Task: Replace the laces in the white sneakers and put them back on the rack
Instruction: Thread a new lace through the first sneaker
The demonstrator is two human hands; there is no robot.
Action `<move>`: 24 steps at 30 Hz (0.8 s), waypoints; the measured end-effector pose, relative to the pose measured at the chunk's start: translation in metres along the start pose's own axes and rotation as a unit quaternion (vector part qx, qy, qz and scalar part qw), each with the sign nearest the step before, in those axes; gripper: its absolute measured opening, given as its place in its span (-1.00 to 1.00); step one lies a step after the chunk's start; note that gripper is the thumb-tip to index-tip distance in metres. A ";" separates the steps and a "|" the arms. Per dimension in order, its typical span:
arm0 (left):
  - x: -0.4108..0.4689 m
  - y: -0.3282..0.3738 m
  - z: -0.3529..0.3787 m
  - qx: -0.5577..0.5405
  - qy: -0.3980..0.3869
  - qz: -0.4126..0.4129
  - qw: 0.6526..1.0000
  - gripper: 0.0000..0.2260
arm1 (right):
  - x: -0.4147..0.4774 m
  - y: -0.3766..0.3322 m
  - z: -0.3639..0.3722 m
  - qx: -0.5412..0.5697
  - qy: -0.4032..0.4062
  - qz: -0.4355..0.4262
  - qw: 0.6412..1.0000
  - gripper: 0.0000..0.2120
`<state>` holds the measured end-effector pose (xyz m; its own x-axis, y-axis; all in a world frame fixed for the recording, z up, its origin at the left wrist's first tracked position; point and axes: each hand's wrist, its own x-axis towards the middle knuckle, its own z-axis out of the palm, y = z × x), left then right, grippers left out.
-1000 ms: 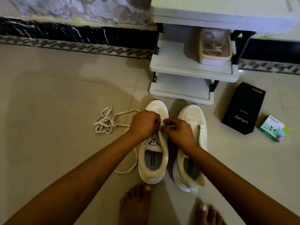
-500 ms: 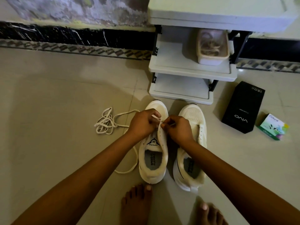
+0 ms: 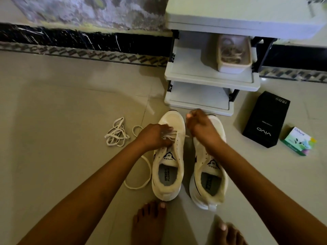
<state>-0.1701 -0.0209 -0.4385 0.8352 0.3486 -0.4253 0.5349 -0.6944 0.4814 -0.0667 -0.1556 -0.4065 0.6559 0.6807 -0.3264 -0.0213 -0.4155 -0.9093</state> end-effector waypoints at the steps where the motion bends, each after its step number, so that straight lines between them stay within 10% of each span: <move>1: 0.000 0.000 0.000 0.001 0.000 0.002 1.000 -0.48 | 0.001 0.012 0.006 -0.125 -0.016 0.009 0.992 -0.84; 9: 0.001 -0.003 0.004 -0.007 -0.004 0.001 1.000 -0.47 | 0.011 0.033 0.002 -0.364 -0.101 -0.076 0.923 -0.81; 12: -0.001 -0.003 0.005 -0.021 -0.003 -0.001 1.000 -0.47 | 0.009 0.000 -0.017 -0.117 -0.111 -0.077 0.984 -0.86; 16: -0.002 -0.001 0.005 -0.031 -0.008 0.000 0.999 -0.46 | 0.006 -0.043 -0.043 0.195 -0.085 -0.100 0.972 -0.81; 20: -0.003 0.000 0.004 -0.023 -0.012 -0.006 1.000 -0.46 | 0.011 -0.019 -0.018 -0.070 0.003 -0.030 0.997 -0.88; 24: -0.002 0.001 0.005 -0.015 -0.009 -0.005 1.000 -0.45 | 0.004 0.031 0.007 -0.309 -0.070 -0.029 0.948 -0.75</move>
<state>-0.1720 -0.0259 -0.4407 0.8281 0.3438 -0.4428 0.5464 -0.6715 0.5005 -0.0702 -0.1618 -0.4377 0.5344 0.7692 -0.3505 0.4867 -0.6190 -0.6165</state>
